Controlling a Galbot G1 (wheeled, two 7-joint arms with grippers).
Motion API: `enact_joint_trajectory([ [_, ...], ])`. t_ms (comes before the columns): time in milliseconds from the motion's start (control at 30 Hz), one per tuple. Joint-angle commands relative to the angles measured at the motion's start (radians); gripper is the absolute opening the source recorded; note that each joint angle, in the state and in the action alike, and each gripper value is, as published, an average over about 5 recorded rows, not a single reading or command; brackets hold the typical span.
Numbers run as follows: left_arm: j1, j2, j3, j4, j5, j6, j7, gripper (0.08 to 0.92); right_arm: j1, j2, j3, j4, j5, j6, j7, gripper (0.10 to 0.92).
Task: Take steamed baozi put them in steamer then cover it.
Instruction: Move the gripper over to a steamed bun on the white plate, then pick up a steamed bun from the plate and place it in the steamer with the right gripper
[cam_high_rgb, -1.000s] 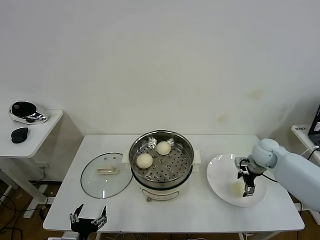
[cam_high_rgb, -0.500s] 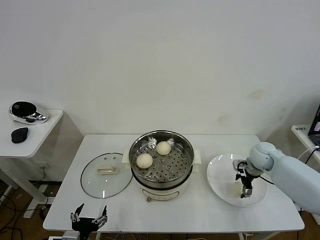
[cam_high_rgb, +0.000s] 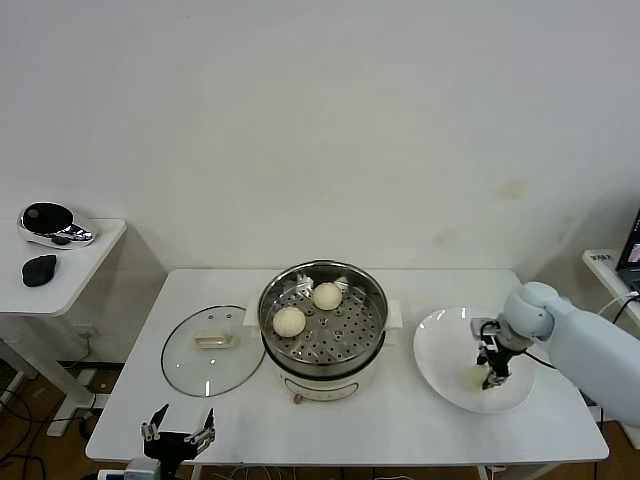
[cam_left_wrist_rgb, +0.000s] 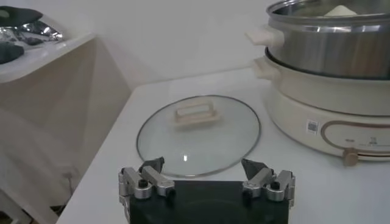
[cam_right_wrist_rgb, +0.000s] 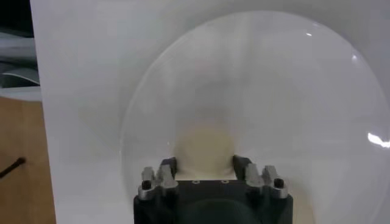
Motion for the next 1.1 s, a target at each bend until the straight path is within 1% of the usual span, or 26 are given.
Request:
enact_joint_trajectory([
  [33, -0.005, 0.001, 0.002, 0.001, -0.001, 0.0, 0.0, 0.823, 0.106, -0.045, -0.037, 0.033, 0.053, -0.003, -0.022, 0.493],
  [200, -0.018, -0.003, 0.001, -0.004, 0.0, 0.0, -0.003, 0.823, 0.352, -0.044, -0.167, 0.064, 0.148, -0.006, -0.054, 0.492],
  [300, -0.026, -0.006, -0.003, -0.007, -0.002, 0.002, -0.007, 0.823, 0.518, 0.0, -0.256, 0.059, 0.227, 0.019, -0.086, 0.492],
  [367, -0.031, -0.011, -0.005, -0.006, -0.003, 0.004, -0.01, 0.823, 0.599, 0.051, -0.286, 0.038, 0.29, 0.072, -0.105, 0.492],
  [433, -0.032, -0.015, -0.008, -0.007, -0.002, 0.006, -0.012, 0.823, 0.66, 0.107, -0.306, 0.001, 0.36, 0.165, -0.118, 0.492],
  [600, -0.025, -0.018, -0.02, -0.014, -0.005, 0.005, -0.016, 0.823, 0.774, 0.244, -0.368, -0.134, 0.513, 0.607, -0.128, 0.492],
  [633, -0.024, -0.018, -0.023, -0.016, -0.007, 0.005, -0.017, 0.823, 0.787, 0.264, -0.378, -0.145, 0.525, 0.659, -0.126, 0.492],
  [700, -0.021, -0.02, -0.029, -0.019, -0.01, 0.005, -0.019, 0.823, 0.806, 0.304, -0.391, -0.148, 0.52, 0.746, -0.125, 0.492],
  [867, -0.014, -0.026, -0.035, -0.029, -0.013, 0.005, -0.021, 0.823, 0.818, 0.389, -0.394, -0.08, 0.419, 0.813, -0.117, 0.492],
  [1100, -0.006, -0.03, -0.041, -0.042, -0.013, 0.004, -0.023, 0.823, 0.765, 0.482, -0.395, 0.035, 0.182, 0.894, -0.081, 0.492],
])
